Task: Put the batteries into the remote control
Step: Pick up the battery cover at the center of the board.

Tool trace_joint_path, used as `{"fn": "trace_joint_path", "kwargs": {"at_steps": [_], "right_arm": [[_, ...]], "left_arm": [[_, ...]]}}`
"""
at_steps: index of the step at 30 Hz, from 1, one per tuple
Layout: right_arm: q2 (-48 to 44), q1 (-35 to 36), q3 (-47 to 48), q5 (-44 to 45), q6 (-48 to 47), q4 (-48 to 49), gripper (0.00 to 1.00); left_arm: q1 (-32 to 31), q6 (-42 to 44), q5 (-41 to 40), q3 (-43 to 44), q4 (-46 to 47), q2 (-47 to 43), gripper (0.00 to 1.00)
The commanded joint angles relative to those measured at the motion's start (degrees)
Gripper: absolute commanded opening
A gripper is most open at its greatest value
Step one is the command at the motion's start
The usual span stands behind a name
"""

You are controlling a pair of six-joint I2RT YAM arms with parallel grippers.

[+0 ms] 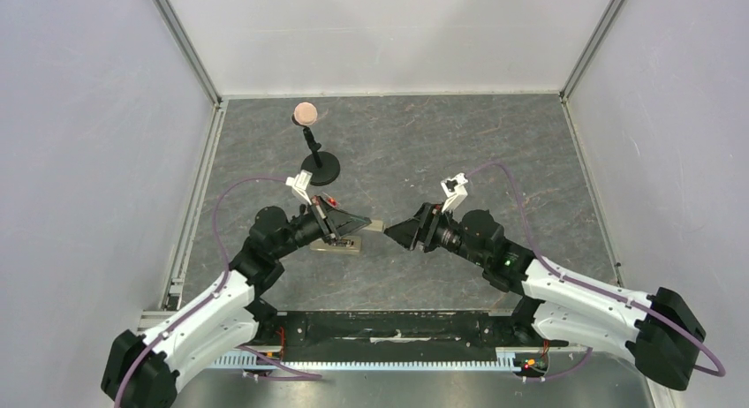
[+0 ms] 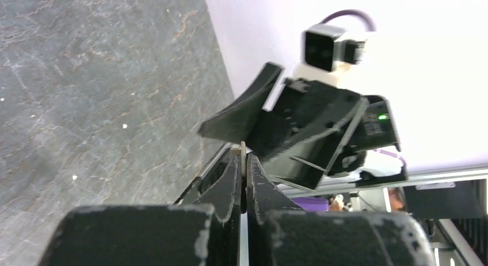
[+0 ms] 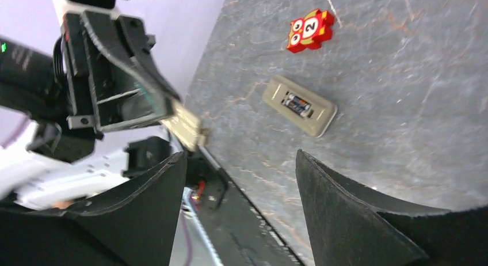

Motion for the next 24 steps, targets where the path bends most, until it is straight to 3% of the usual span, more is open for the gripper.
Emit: {"fn": "trace_joint_path", "kwargs": {"at_steps": [1,11,19,24], "right_arm": [[1.19,0.67,-1.62,2.12,20.06,15.34,0.71],[5.93,2.04,1.18,0.64,22.29,21.40,0.69],[8.26,2.05,0.68,-0.72,23.91,24.27,0.52],[9.02,2.04,-1.01,-2.13,26.40,28.11,0.50]], "left_arm": [[0.08,-7.10,-3.77,-1.25,-2.42,-5.58,0.02],[0.08,-13.33,-2.77,-2.89,1.51,-6.46,0.02],[0.08,-16.42,-4.31,-3.73,3.57,-6.86,0.02],[0.08,-18.41,-7.42,-5.82,3.14,-10.37,0.02]]}}
